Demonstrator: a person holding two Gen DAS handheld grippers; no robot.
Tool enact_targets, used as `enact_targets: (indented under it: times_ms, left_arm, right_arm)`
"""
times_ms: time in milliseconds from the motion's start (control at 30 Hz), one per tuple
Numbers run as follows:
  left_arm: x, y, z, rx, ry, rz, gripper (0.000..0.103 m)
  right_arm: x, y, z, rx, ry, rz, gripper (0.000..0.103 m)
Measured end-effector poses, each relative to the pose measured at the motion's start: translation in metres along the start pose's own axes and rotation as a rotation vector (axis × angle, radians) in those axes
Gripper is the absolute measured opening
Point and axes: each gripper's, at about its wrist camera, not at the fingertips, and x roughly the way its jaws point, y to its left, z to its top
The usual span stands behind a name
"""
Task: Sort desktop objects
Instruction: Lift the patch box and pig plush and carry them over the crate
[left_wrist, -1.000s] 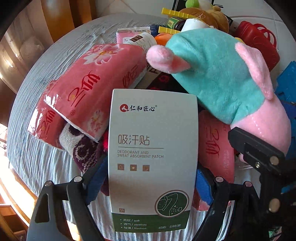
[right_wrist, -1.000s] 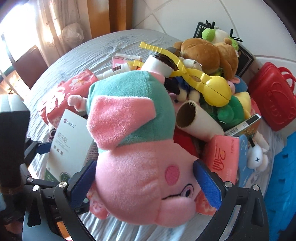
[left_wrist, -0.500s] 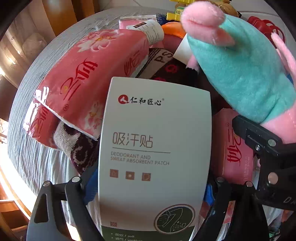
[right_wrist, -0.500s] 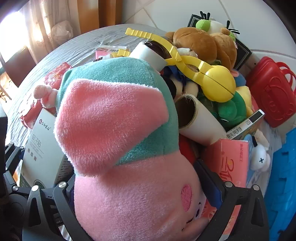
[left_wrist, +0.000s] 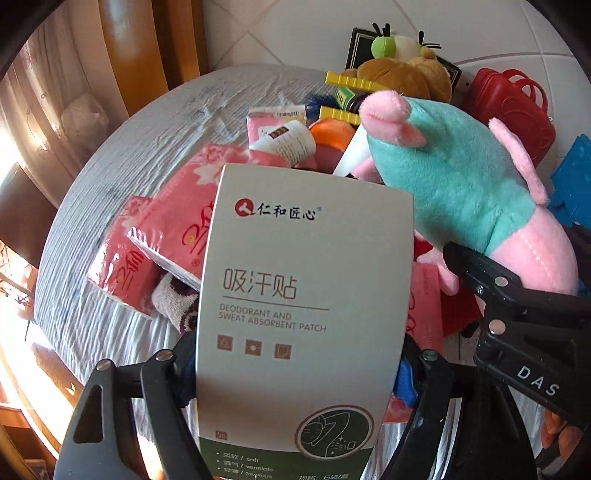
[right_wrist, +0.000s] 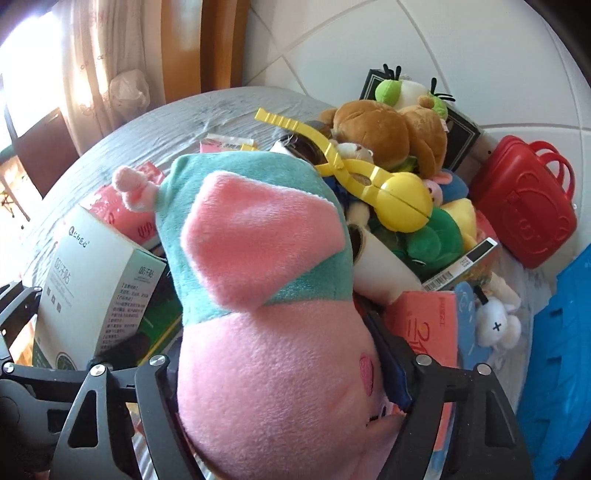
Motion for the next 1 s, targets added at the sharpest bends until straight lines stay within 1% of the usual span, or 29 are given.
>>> enact_targets:
  times_ms: [67, 100, 200, 300, 467, 567, 733, 867, 1000]
  left_arm:
    - [-0.016, -0.005, 0.002, 0.011, -0.037, 0.005, 0.078]
    - [-0.027, -0.006, -0.002, 0.015, -0.054, 0.005, 0.078]
    - [-0.034, 0.001, 0.016, 0.026, -0.110, -0.003, 0.078]
    - [-0.051, -0.004, 0.019, 0.042, -0.164, -0.012, 0.078]
    - [-0.083, -0.033, 0.027, 0.078, -0.247, -0.038, 0.078]
    - [-0.104, -0.058, 0.028, 0.119, -0.292, -0.064, 0.078]
    - [-0.134, -0.111, 0.031, 0.200, -0.354, -0.129, 0.078]
    - [-0.155, -0.163, 0.030, 0.280, -0.390, -0.191, 0.078]
    - [-0.172, -0.219, 0.029, 0.363, -0.420, -0.251, 0.078]
  right_arm:
    - [-0.015, -0.005, 0.001, 0.019, -0.034, 0.008, 0.075]
    - [-0.024, -0.008, 0.001, 0.030, -0.052, 0.010, 0.074]
    - [-0.054, -0.019, -0.001, 0.059, -0.115, 0.006, 0.074]
    - [-0.084, -0.032, -0.004, 0.087, -0.176, -0.005, 0.074]
    - [-0.135, -0.058, -0.013, 0.133, -0.267, -0.049, 0.074]
    - [-0.166, -0.079, -0.021, 0.168, -0.315, -0.091, 0.074]
    - [-0.214, -0.118, -0.042, 0.233, -0.369, -0.178, 0.075]
    - [-0.251, -0.153, -0.063, 0.291, -0.408, -0.248, 0.075]
    - [-0.292, -0.193, -0.088, 0.355, -0.445, -0.336, 0.075]
